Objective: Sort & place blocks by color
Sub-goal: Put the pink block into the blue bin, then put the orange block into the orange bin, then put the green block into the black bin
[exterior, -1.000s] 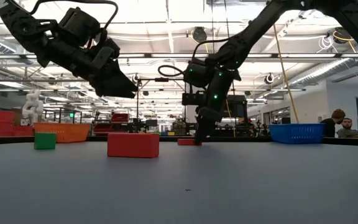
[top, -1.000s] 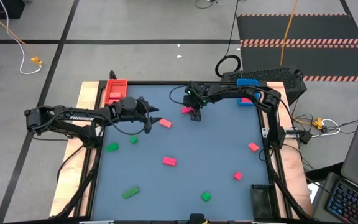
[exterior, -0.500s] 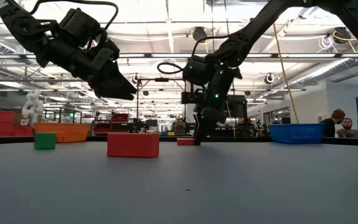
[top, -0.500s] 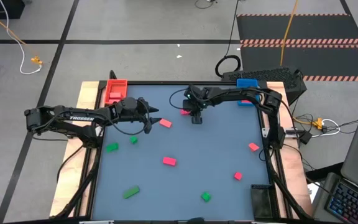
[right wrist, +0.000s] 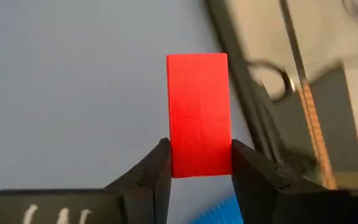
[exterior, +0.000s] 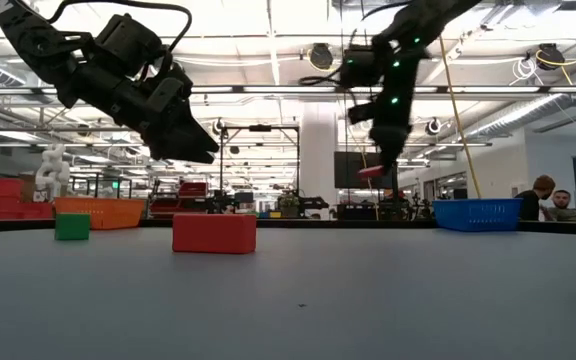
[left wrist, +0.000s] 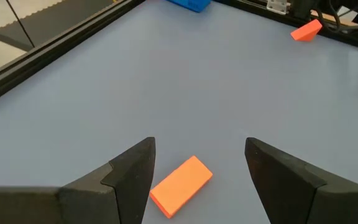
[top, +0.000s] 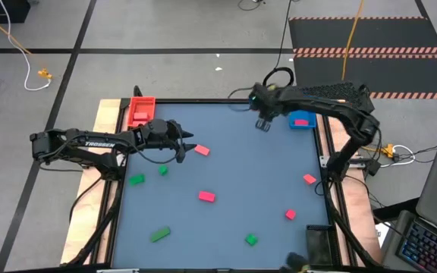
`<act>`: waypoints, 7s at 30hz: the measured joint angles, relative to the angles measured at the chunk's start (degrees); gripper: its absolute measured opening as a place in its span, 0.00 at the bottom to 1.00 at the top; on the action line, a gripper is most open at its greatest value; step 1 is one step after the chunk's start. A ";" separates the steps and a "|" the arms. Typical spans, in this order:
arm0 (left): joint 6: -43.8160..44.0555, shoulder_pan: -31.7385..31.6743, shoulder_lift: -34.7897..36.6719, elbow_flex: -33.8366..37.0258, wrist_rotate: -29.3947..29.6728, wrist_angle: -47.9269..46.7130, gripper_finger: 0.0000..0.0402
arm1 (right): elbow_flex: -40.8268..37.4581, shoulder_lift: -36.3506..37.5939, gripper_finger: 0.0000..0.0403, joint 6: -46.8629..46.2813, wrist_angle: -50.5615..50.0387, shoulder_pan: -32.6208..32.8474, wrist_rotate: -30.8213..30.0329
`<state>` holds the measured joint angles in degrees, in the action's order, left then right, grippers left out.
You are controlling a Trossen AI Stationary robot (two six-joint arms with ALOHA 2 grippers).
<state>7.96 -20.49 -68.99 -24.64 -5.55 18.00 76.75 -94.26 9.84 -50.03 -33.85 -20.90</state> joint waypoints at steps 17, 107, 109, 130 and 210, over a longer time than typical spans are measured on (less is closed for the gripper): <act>0.29 2.40 0.00 0.00 0.14 -0.02 0.62 | -3.36 5.52 0.30 -14.13 -15.31 -16.82 -1.34; -25.02 -3.95 -32.41 -32.28 7.11 -44.74 0.31 | -43.82 27.15 0.67 -13.22 98.72 8.79 28.26; -23.94 -5.85 -30.54 -32.68 8.83 -48.21 0.31 | -43.82 27.15 0.67 -13.19 99.19 8.75 28.26; -15.33 -43.11 -16.18 -36.44 16.33 -63.38 0.31 | -43.82 27.15 0.67 -12.16 99.50 8.73 28.43; 23.78 13.19 -11.13 -20.77 4.26 -75.14 0.90 | -43.82 35.17 0.67 -13.70 86.61 8.82 28.67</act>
<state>31.74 -7.30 -80.12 -45.42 -1.29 -57.14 32.93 -59.09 -3.86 36.58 -25.04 7.77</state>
